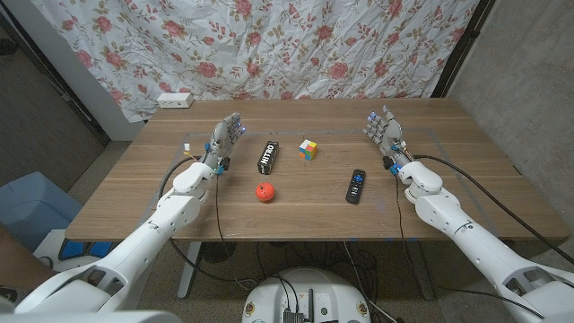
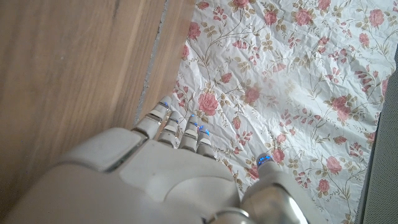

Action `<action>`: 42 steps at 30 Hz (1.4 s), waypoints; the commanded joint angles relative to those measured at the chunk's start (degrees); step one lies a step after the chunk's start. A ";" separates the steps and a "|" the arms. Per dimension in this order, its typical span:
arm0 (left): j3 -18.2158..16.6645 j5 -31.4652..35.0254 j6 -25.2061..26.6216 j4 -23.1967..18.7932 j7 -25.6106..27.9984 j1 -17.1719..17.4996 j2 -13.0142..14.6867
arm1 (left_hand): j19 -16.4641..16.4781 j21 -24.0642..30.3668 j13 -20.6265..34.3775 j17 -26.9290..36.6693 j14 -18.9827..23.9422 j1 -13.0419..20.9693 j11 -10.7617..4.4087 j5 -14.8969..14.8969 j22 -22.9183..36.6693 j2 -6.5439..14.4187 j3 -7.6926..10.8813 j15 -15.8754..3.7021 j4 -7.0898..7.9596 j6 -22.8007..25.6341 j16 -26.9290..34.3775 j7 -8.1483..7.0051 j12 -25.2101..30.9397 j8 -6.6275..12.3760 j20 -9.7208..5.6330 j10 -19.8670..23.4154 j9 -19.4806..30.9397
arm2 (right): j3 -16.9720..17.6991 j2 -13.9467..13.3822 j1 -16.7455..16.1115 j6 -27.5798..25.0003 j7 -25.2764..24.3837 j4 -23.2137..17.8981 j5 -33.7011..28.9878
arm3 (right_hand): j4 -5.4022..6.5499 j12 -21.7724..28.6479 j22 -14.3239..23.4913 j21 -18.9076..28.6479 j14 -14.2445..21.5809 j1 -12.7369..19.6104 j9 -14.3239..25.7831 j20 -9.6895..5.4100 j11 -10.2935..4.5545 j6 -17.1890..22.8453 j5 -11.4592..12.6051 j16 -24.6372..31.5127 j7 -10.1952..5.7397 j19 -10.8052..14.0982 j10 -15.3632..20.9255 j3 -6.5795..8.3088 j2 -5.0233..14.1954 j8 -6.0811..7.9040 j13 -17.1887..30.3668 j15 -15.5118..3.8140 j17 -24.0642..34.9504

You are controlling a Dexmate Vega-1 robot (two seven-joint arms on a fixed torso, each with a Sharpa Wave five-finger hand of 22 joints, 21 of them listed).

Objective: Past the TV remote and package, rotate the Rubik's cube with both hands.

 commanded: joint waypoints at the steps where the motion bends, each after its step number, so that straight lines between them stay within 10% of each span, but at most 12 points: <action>1: 0.64 1.61 2.60 -1.41 1.12 -0.64 1.45 | 0.50 0.24 0.22 0.24 -0.38 0.29 -0.17 0.32 0.30 3.58 0.33 -0.40 -0.30 0.24 0.36 0.32 0.37 0.32 0.09 -0.19 0.10 | -0.10 0.70 -1.10 0.92 -2.11 -0.75 -0.82 | 0.10 0.25 0.17 0.35 0.48 0.28 0.29 -0.22 0.25 0.40 0.35 0.29 -0.01 0.38 0.32 0.25 0.24 0.43 0.23 -0.24 0.19; 42: 4.48 12.88 11.66 -16.18 0.71 -3.51 11.30 | 1.19 -0.09 0.19 0.30 1.58 3.64 -4.88 -0.76 0.16 0.91 -0.22 -3.81 -9.09 7.75 0.41 -2.97 0.86 1.31 -0.96 4.68 0.08 | 0.51 0.03 -2.43 2.78 -0.57 0.19 -0.30 | 0.71 0.58 0.12 0.68 1.06 0.92 0.21 -0.74 0.17 1.51 0.73 0.22 -0.61 0.57 1.09 -0.14 0.66 0.80 0.09 -0.58 -0.65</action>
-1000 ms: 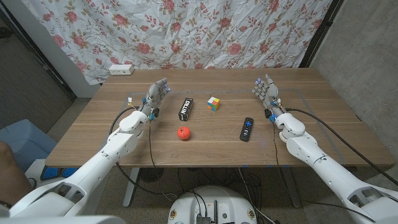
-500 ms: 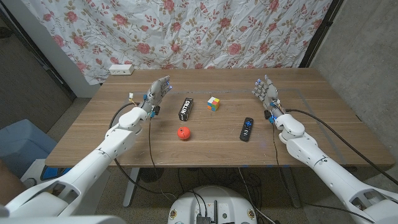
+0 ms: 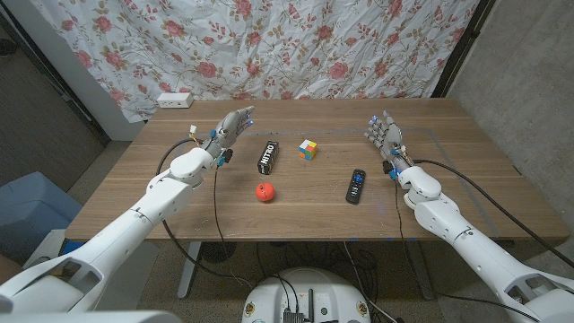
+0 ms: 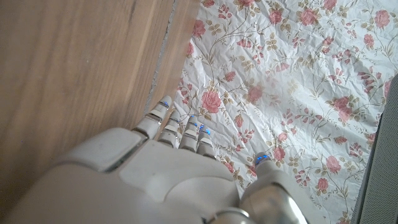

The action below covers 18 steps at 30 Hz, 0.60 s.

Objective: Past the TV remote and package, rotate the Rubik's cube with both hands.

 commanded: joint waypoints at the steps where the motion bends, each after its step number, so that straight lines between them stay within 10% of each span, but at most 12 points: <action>1: 1.75 4.77 2.76 -3.08 -1.53 -2.55 2.64 | 0.28 -0.11 0.21 0.33 0.00 1.43 -0.99 -0.07 0.17 -0.03 0.33 -1.07 -1.68 1.43 0.16 -0.20 0.50 0.52 -0.30 0.89 0.10 | 0.63 0.16 -0.65 1.55 0.88 0.83 0.79 | 0.47 0.58 0.14 0.27 0.65 0.24 0.23 -0.10 -0.02 0.30 0.33 0.21 -0.01 -0.04 0.90 0.11 -0.01 0.58 0.11 -0.25 0.05; 18: 6.28 14.75 8.82 -9.23 -3.63 -6.56 5.93 | 1.18 -0.10 0.27 0.39 1.05 5.44 -3.31 -0.40 0.12 -1.81 0.90 -1.92 -6.84 4.68 0.29 -2.38 0.47 1.14 -0.60 3.60 0.18 | 0.82 1.52 -0.67 5.05 3.92 4.16 2.04 | 0.70 0.58 0.13 0.35 0.89 0.33 0.22 -0.12 -0.04 1.00 0.43 0.21 0.24 0.14 1.05 -0.03 0.19 0.73 0.07 -0.11 -0.29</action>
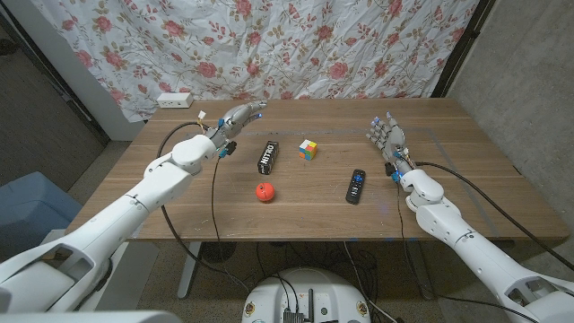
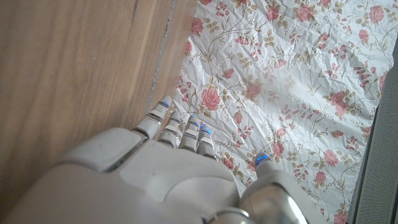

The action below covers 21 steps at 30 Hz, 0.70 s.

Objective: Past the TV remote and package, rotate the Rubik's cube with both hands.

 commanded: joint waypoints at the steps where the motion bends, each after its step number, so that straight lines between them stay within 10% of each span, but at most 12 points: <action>1: 3.02 6.80 4.41 -4.63 -1.72 -2.69 2.54 | 0.69 -0.10 0.28 0.12 0.37 1.48 -0.89 -0.41 0.12 -0.15 0.27 -1.69 -0.77 0.79 0.30 -0.54 0.21 0.28 -0.11 0.78 0.20 | 0.21 1.01 -0.04 2.56 2.55 2.54 1.20 | 0.47 0.57 0.14 0.35 0.58 0.33 0.23 -0.11 0.06 0.73 0.43 0.20 -0.09 0.14 0.31 0.21 0.20 0.33 0.08 0.14 -0.04; 21: 5.90 18.26 13.25 -12.59 -4.42 -6.34 6.84 | 1.67 -0.15 0.35 0.13 1.59 5.85 -2.10 -0.13 0.05 -1.46 1.15 -1.69 -1.27 2.15 0.39 -2.08 0.19 0.66 0.13 2.92 0.35 | 0.37 1.58 0.21 3.66 5.22 4.69 2.53 | 0.66 0.53 0.14 0.39 0.61 0.36 0.22 0.12 0.04 1.02 0.49 0.15 -0.07 0.27 0.33 0.06 0.30 0.32 0.06 0.23 -0.31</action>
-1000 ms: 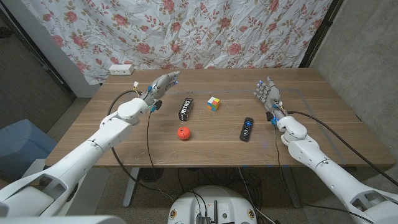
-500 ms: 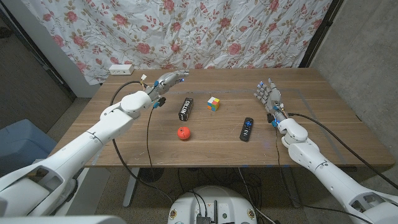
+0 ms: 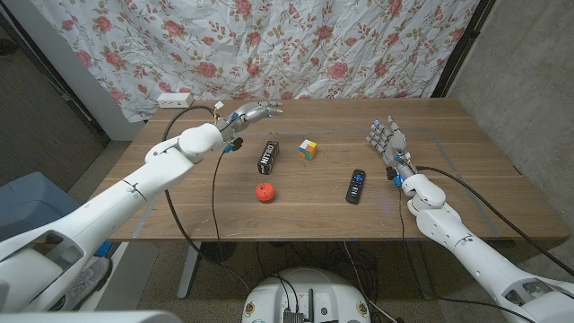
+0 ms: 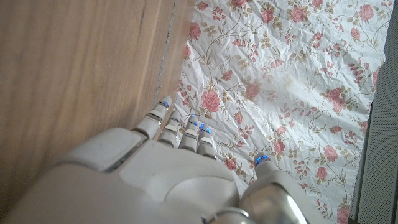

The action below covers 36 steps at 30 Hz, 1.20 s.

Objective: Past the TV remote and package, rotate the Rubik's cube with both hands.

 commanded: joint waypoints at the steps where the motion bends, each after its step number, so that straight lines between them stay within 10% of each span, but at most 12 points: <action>1: 2.09 7.99 5.50 -4.50 -2.77 -3.09 2.96 | 0.56 -0.20 0.08 0.14 0.56 1.75 -0.44 0.30 0.19 -0.24 0.54 -1.97 -0.12 0.60 0.13 -0.57 0.17 0.22 0.19 0.67 0.20 | 0.00 0.76 0.02 0.77 0.56 0.88 0.47 | 0.28 0.53 0.14 0.39 0.40 0.36 0.23 0.14 0.05 0.59 0.49 0.15 0.10 0.28 0.34 -0.04 0.31 0.34 0.11 -0.02 -0.05; 16: 5.91 16.38 2.34 -1.91 -11.05 -9.36 3.54 | -0.31 -0.62 0.13 0.17 0.65 4.52 -1.28 0.41 0.18 -1.52 1.00 -1.78 -0.15 1.21 0.03 -1.76 0.23 0.35 0.57 2.14 0.24 | -0.16 0.88 -0.93 0.87 -0.43 -0.15 0.05 | 0.42 0.52 0.15 0.51 0.60 0.41 0.24 0.74 0.08 0.84 0.54 0.19 0.17 0.64 0.37 -0.12 0.45 0.33 0.10 0.08 -0.25; 36: 12.54 33.14 2.01 -0.62 -20.79 -17.08 0.13 | -9.23 -1.35 0.20 0.24 -2.79 9.30 -1.61 0.36 0.29 -5.58 0.60 -0.72 0.13 0.61 -0.29 -0.61 -0.31 -0.04 1.05 3.46 0.26 | -0.42 0.88 0.49 1.65 0.91 1.91 -0.44 | 0.35 0.53 0.16 0.47 0.78 0.65 0.24 0.11 0.21 1.32 0.54 0.13 0.02 0.86 0.53 -0.40 0.16 0.31 0.09 -0.48 -0.70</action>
